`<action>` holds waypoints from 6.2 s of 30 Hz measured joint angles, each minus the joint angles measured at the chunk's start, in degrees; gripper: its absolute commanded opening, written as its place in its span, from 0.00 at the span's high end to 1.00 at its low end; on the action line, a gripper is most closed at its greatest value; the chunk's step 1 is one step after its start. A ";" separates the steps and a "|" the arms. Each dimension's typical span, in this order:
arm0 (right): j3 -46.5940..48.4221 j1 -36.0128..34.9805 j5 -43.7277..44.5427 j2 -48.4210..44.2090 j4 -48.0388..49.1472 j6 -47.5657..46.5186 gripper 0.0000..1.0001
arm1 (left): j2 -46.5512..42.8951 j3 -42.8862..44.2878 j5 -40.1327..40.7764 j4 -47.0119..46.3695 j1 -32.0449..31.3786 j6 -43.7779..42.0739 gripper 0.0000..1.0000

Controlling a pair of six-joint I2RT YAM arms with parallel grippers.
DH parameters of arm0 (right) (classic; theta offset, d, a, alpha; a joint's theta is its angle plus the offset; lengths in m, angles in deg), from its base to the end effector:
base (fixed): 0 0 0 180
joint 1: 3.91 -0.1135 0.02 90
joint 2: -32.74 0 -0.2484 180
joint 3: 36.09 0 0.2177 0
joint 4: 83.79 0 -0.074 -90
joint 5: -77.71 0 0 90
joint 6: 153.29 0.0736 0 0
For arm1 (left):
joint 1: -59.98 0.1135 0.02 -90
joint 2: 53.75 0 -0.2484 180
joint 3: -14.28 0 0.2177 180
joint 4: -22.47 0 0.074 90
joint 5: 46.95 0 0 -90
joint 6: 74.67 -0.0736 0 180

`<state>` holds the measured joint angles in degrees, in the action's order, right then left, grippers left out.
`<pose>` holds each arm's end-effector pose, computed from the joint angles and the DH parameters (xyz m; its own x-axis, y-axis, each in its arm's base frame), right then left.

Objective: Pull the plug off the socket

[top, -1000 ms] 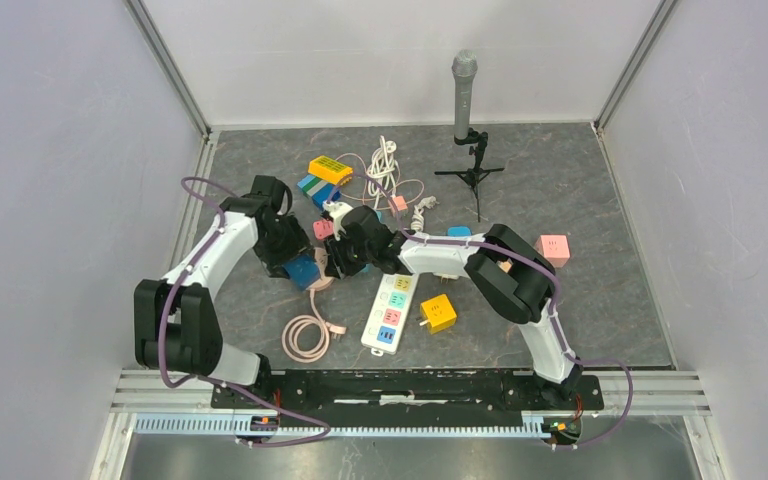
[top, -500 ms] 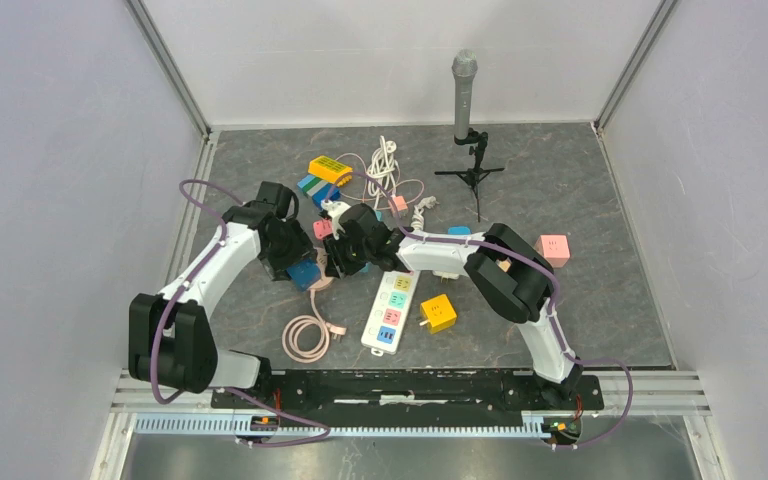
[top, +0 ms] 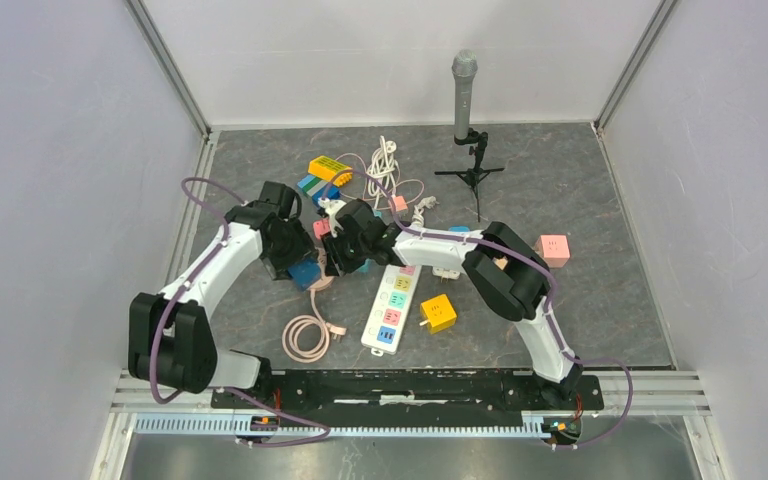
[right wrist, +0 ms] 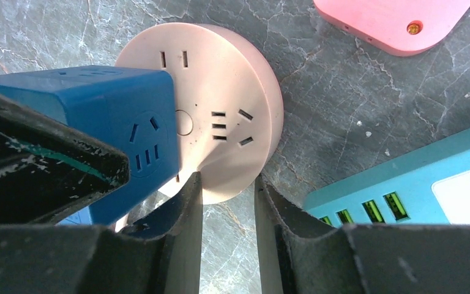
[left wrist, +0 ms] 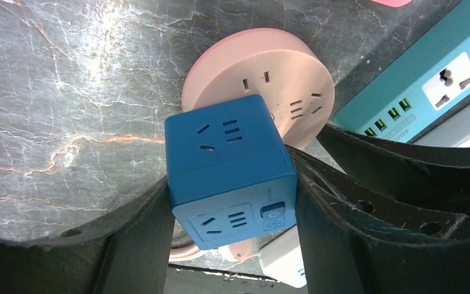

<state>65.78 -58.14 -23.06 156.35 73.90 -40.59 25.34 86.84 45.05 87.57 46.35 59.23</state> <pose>0.2606 0.3852 0.1380 -0.7128 -0.3409 -0.6129 -0.6509 0.6469 0.3972 0.2297 -0.0531 0.1926 -0.8205 -0.5141 -0.2500 -0.4775 0.8568 -0.1947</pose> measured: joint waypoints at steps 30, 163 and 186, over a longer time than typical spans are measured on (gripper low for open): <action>0.04 0.09 0.11 0.85 3.21 0.74 0.77 | 0.83 -3.15 -1.84 -4.02 2.19 -0.17 0.59; 8.55 -8.74 6.36 -0.42 9.60 -22.34 0.02 | 0.50 10.45 -7.52 2.45 20.87 -7.61 0.01; -5.90 -7.21 -0.04 -4.31 12.13 -32.02 0.61 | 5.95 -1.42 -23.17 -6.38 23.23 -9.29 0.36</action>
<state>59.88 -65.36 -23.10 152.04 86.04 -72.61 31.29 85.42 21.88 81.19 69.59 49.94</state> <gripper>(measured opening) 0.687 0.714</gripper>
